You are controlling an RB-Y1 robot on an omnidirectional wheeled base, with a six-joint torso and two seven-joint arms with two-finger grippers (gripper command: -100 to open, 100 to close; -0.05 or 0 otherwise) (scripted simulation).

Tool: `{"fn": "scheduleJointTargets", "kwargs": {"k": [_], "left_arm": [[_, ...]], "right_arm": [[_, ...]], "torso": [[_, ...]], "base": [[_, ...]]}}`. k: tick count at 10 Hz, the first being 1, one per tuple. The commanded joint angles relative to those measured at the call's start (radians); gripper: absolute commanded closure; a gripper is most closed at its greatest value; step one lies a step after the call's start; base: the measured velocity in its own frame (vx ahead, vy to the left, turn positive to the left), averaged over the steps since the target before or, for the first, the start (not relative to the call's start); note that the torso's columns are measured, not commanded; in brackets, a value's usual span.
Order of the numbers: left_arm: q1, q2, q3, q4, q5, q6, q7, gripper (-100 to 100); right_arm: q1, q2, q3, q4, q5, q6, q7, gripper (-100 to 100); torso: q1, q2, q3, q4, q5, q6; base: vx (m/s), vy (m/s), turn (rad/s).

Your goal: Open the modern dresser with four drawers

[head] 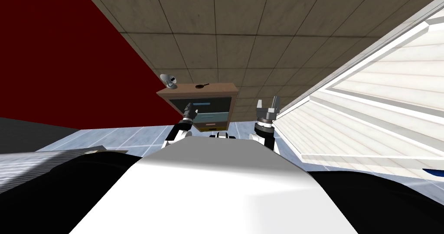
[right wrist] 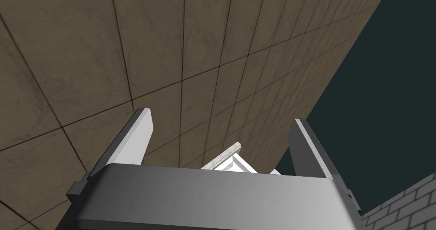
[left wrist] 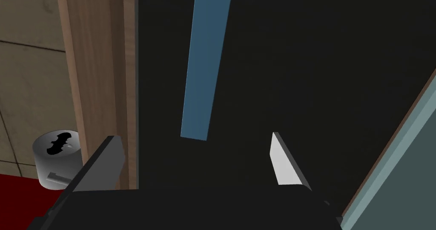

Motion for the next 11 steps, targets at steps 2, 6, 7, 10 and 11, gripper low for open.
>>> {"fn": "scheduleJointTargets", "kwargs": {"k": [2, 6, 7, 10, 11], "left_arm": [[0.001, -0.073, 0.004, -0.008, 0.002, 0.017, 0.003, -100], [0.005, -0.063, 0.007, -0.023, 0.003, 0.028, 0.004, 100], [0.017, -0.06, 0.005, -0.036, 0.007, 0.026, 0.005, 100], [0.037, -0.053, 0.001, -0.057, 0.013, 0.025, 0.006, 100], [0.045, -0.051, 0.0, -0.065, 0.015, 0.024, 0.007, 100]], "right_arm": [[0.0, 0.0, 0.0, 0.0, 0.0, 0.0, 0.0, 0], [0.0, 0.0, 0.0, 0.0, 0.0, 0.0, 0.0, 0], [0.0, 0.0, 0.0, 0.0, 0.0, 0.0, 0.0, 0], [-0.001, 0.0, 0.0, 0.0, 0.0, 0.0, 0.0, 0], [-0.001, 0.0, 0.0, 0.0, 0.0, 0.0, 0.0, 0]], "torso": [[-0.003, 0.007, 0.004, 0.002, -0.001, 0.0], [-0.001, 0.0, -0.001, 0.0, 0.0, 0.0], [-0.002, 0.003, 0.002, 0.001, 0.0, 0.0], [-0.003, 0.006, 0.005, 0.0, 0.001, 0.001], [-0.003, 0.003, 0.002, 0.001, 0.0, 0.001]], "base": [[0.057, -0.001, 0.0], [0.048, 0.007, -0.004], [-0.091, -0.003, 0.029], [-0.182, -0.029, 0.014], [-0.197, -0.019, 0.019]]}}
